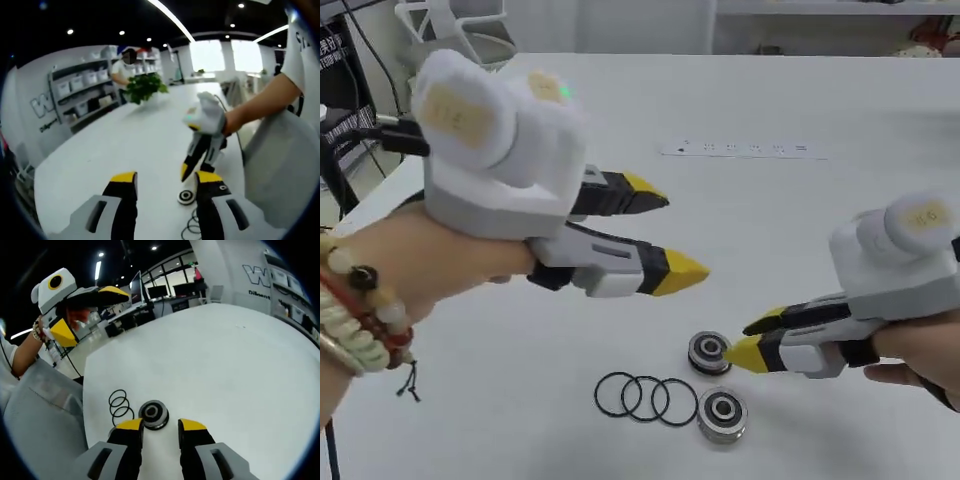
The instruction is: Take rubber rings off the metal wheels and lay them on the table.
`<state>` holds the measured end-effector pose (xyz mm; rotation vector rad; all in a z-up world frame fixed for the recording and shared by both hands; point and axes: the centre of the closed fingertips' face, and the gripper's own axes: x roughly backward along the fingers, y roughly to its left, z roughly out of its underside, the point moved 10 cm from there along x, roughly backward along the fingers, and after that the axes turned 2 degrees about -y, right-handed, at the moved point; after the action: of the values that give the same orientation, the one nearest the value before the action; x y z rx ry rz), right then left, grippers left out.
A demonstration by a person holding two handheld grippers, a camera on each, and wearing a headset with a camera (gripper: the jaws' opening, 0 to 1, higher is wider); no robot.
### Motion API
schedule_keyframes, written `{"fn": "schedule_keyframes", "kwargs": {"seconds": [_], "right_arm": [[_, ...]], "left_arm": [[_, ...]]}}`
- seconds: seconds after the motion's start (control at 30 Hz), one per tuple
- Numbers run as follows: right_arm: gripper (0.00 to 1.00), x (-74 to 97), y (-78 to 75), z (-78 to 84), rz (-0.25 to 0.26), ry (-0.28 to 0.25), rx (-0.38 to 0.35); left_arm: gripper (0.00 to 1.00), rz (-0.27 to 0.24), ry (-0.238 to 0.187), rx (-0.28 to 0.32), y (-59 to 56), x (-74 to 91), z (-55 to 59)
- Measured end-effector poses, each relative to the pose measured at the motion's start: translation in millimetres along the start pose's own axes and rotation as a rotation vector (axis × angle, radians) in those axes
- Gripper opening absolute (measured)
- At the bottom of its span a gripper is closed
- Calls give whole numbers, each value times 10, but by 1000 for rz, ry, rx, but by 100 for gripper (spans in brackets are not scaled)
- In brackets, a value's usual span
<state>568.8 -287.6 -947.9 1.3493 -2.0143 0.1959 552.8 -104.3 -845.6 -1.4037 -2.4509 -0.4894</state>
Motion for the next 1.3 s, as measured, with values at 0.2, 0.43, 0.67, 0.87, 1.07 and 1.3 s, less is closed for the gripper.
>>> {"fn": "schedule_keyframes", "kwargs": {"seconds": [0.2, 0.43, 0.67, 0.87, 1.07, 1.3], "right_arm": [[26, -40, -21, 30, -1, 14, 12], [26, -90, -3, 61, -9, 27, 33], [25, -153, 40, 71, -12, 32, 98], [24, -156, 28, 67, 2, 30, 113], [21, -164, 31, 65, -5, 35, 129], [20, -166, 30, 56, -11, 36, 135]], "left_arm": [[40, 38, -42, 133, -56, -268, 145], [34, 35, 28, 64, -58, -455, 386], [25, 55, 89, 43, -172, -562, 666], [21, 88, 139, 33, -248, -643, 773], [19, 97, 154, 66, -261, -636, 837], [15, 90, 144, 100, -263, -638, 861]]}}
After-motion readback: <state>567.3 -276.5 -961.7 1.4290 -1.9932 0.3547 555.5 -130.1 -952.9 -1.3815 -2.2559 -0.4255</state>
